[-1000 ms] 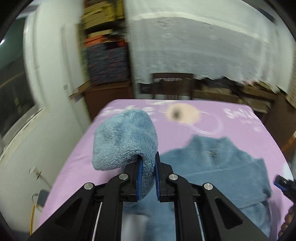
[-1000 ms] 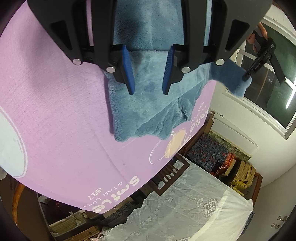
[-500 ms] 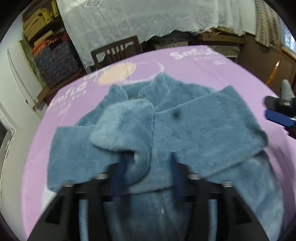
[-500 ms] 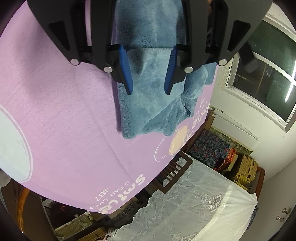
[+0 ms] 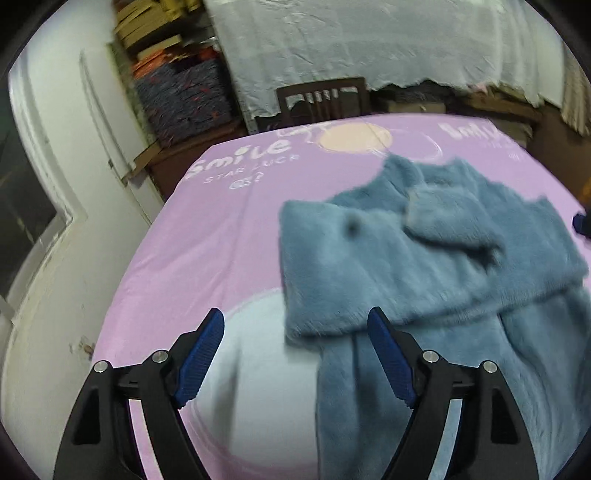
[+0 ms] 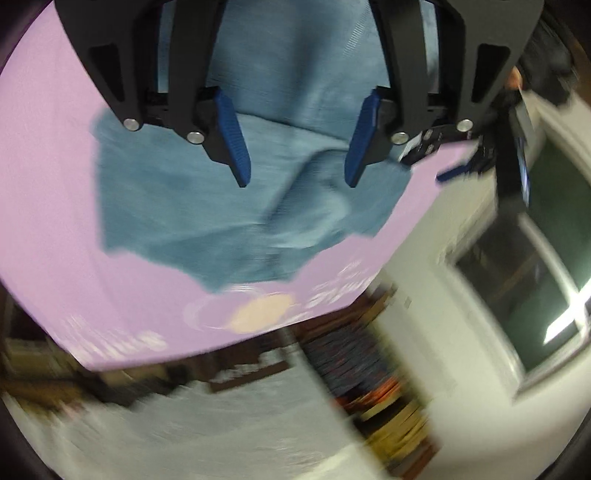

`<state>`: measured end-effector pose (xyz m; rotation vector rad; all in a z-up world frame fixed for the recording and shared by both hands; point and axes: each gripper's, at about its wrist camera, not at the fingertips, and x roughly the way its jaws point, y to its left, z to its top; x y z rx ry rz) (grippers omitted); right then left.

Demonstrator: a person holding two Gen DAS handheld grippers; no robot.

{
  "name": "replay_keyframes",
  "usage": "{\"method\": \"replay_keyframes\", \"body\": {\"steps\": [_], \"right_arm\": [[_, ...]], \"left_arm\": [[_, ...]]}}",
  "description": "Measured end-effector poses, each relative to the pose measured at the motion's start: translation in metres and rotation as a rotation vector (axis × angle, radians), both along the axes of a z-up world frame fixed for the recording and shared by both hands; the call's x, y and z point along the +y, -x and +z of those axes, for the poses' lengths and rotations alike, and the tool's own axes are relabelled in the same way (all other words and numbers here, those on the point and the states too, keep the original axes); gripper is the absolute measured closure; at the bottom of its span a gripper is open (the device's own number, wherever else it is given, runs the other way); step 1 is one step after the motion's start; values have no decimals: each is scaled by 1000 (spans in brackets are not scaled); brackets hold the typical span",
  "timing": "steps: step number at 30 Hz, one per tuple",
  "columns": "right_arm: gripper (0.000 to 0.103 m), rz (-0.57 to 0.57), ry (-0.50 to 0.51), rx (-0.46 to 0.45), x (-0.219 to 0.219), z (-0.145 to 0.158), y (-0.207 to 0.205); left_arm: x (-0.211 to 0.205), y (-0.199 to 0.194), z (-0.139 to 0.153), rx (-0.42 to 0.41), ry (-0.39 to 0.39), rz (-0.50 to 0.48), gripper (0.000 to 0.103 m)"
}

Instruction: Fold large clothes

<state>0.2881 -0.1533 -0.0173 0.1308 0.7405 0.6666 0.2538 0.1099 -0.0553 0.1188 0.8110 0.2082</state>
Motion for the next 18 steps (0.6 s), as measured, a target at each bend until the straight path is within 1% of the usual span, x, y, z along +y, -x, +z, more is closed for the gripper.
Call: {"method": "replay_keyframes", "body": {"steps": [1,3,4,6,9,11,13,15,17,18], "right_arm": [[49,17,41,-23,15,3,0],[49,60,140,-78,49,7,-1],[49,74,175,-93,63,5,-4],[49,73,217,-91,79,-2,-13],[49,60,275,-74,94,-18,-25],[49,69,314,-67,101,-29,-29],[50,70,362,-78,108,-38,-32],[56,50,431,-101,113,-47,-35],[82,13,448,-84,107,-53,-39],[87,0,426,-69,100,-52,-41]], "left_arm": [[4,-3,3,-12,17,5,23],[7,-8,6,-29,26,8,23],[8,-13,6,-33,22,9,23],[9,-19,2,-32,11,16,23],[10,-25,-10,1,16,17,23],[14,-31,-22,36,8,26,23],[20,-37,-35,79,25,34,22],[26,-37,-39,82,64,34,21],[26,-37,-38,83,57,26,21],[25,-36,-38,81,52,24,21]]}}
